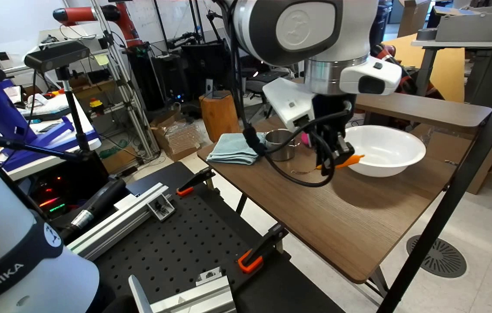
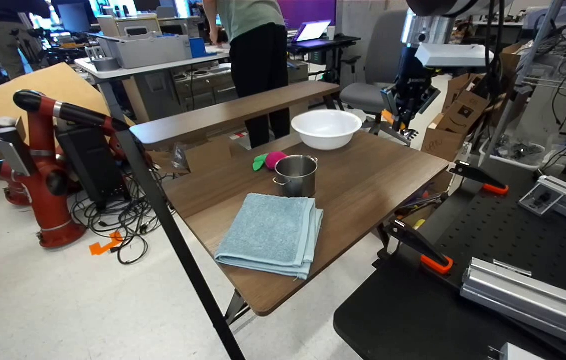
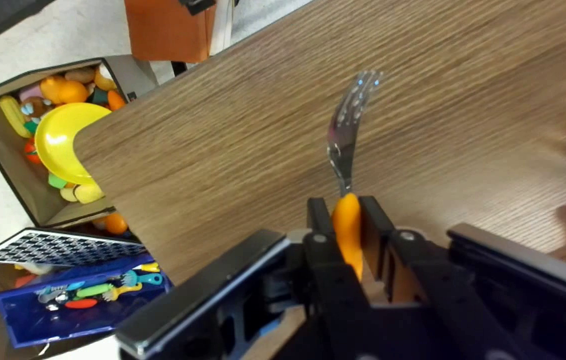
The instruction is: Move the fork to the right side of the table
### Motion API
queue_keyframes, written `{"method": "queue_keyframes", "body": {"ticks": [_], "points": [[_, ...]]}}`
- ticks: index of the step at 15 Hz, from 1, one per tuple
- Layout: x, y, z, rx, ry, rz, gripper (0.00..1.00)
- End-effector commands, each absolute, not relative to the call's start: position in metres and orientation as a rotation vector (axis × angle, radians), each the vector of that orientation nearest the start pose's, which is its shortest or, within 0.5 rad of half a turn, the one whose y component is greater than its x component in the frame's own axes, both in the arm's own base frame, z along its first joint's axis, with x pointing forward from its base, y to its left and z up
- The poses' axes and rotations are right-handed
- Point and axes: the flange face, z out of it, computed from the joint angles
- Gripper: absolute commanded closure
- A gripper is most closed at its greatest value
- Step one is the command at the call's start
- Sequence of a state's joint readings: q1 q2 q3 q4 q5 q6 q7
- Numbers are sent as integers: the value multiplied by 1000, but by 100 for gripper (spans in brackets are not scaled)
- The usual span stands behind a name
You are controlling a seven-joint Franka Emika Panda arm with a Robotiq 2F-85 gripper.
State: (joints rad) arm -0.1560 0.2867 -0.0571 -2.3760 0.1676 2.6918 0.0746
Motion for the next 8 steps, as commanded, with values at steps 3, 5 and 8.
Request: {"method": "queue_keyframes", "body": {"ticks": [3, 5, 8], "points": [[516, -154, 188, -3011, 595, -12, 95], [519, -163, 174, -3020, 574, 13, 95], [520, -177, 151, -3027, 560, 55, 95]]}}
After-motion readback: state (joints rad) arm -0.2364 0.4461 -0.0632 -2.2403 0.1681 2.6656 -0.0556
